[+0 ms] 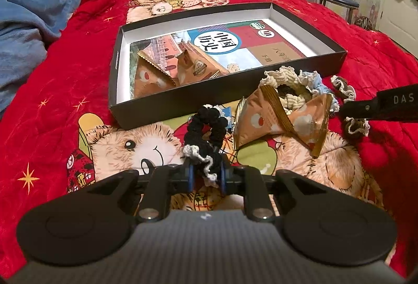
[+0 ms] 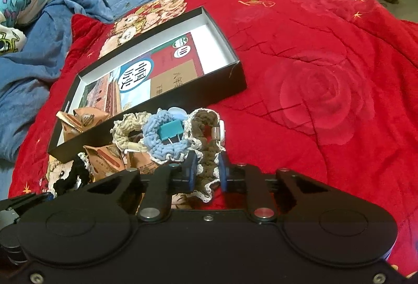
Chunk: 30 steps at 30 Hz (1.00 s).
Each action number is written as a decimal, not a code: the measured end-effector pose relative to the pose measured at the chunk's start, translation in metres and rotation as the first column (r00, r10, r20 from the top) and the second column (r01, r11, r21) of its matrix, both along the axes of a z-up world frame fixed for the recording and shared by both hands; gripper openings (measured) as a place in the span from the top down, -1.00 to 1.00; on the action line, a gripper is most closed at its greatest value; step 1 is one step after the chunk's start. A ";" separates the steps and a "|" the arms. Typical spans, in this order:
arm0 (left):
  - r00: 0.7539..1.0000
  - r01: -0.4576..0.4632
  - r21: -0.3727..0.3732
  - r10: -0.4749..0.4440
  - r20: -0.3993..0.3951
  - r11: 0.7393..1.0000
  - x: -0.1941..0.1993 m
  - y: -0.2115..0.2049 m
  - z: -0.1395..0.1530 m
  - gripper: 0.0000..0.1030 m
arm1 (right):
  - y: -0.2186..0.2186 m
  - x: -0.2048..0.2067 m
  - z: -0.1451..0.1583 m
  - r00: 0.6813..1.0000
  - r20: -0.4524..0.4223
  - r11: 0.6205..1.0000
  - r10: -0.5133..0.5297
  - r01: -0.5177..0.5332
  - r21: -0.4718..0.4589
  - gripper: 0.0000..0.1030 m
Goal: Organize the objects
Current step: 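Grasp the black beaded bracelet with the left tool while the right tool grasps the brown crochet scrunchie, then carry the bracelet and scrunchie over the black box with both tools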
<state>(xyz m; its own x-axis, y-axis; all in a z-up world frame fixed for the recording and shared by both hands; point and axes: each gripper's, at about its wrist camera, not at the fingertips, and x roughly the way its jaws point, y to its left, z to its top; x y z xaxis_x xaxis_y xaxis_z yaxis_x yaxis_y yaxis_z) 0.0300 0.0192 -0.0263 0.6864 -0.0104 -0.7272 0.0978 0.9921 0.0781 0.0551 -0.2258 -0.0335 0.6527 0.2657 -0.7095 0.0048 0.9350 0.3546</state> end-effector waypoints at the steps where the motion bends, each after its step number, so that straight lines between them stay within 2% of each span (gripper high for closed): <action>1: 1.000 -0.001 0.000 0.001 0.001 1.000 0.000 0.000 0.000 0.59 | -0.001 0.000 0.001 1.000 0.003 1.000 -0.004 0.004 0.001 0.67; 11: 0.999 -0.026 -0.008 0.026 0.030 1.000 -0.001 0.003 0.005 0.59 | -0.009 -0.004 0.010 0.997 0.061 0.998 -0.056 0.056 0.012 0.68; 22: 0.990 -0.069 -0.031 0.072 0.123 0.997 -0.003 0.015 0.025 0.59 | -0.013 -0.010 0.033 0.982 0.181 0.997 -0.058 0.046 0.069 0.68; 30: 0.973 -0.114 -0.046 0.121 0.198 0.992 -0.006 0.024 0.042 0.59 | -0.011 -0.011 0.047 0.966 0.253 0.991 -0.050 0.016 0.136 0.68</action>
<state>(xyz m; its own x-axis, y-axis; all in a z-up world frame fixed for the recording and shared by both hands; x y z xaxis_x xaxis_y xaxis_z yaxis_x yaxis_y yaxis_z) 0.0238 0.0430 0.0162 0.8155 0.0568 -0.5760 -0.0341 0.9982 0.0501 0.0440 -0.2373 0.0131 0.8173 0.3207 -0.4787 -0.0718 0.8810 0.4677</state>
